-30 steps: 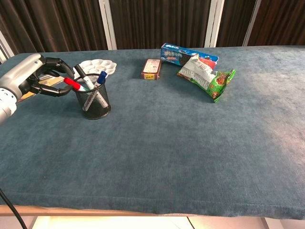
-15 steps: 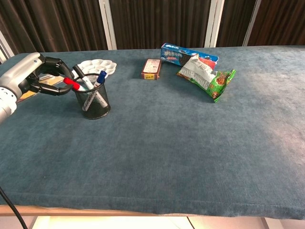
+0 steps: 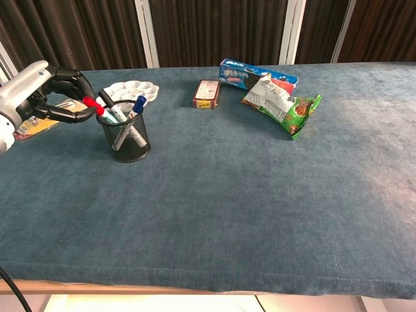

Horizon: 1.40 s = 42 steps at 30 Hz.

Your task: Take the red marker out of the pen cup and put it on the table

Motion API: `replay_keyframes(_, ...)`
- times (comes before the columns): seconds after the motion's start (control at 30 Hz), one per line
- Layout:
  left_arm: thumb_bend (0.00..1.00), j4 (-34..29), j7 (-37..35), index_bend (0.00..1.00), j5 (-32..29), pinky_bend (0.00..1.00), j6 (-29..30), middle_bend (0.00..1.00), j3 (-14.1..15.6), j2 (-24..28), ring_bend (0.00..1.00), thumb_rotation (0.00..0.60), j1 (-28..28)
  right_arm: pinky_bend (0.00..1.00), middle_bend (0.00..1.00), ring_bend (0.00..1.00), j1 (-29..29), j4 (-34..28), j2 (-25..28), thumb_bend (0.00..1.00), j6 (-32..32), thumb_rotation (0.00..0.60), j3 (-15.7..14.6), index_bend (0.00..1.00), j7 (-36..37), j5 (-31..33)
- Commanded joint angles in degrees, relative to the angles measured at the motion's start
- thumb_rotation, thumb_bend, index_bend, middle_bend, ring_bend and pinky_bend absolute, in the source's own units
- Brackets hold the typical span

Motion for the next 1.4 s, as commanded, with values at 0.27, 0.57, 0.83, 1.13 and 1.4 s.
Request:
replay_keyframes(0.27, 0.34, -8.67, 2.40, 0.71, 5.47, 0.33, 7.17, 0.70, 2.01, 6.19, 0.51, 0.600, 3.02, 0.23, 0.29, 0.14, 0.03, 0.01, 0.01, 0.15, -0.04, 0.600, 0.01, 0.48, 0.05, -0.01)
replay_keyframes(0.57, 0.34, -17.14, 4.16, 0.71, 12.81, 0.33, 15.86, 0.70, 2.23, 10.91, 0.51, 0.600, 4.87, 0.23, 0.29, 0.14, 0.07, -0.10, 0.02, 0.15, -0.12, 0.600, 0.03, 0.48, -0.13, 0.06)
replay_keyframes(0.83, 0.34, -15.66, 6.12, 0.71, 17.36, 0.32, 11.88, 0.70, 3.43, 5.66, 0.51, 0.600, -0.57, 0.23, 0.29, 0.14, 0.10, -0.14, 0.01, 0.15, -0.16, 0.600, 0.07, 0.48, -0.19, 0.12)
replay_keyframes(1.13, 0.34, 4.90, 5.97, 0.70, 17.86, 0.30, 7.07, 0.69, 2.60, -9.44, 0.48, 0.600, -9.13, 0.23, 0.29, 0.14, 0.00, 0.05, -0.03, 0.15, -0.03, 0.600, 0.05, 0.48, 0.04, 0.16)
replay_keyframes(1.4, 0.33, 21.09, 5.90, 0.66, 14.55, 0.25, 3.17, 0.66, 1.61, -18.41, 0.41, 0.600, -13.39, 0.23, 0.29, 0.14, -0.04, 0.09, -0.02, 0.15, 0.00, 0.600, 0.08, 0.48, 0.10, 0.22)
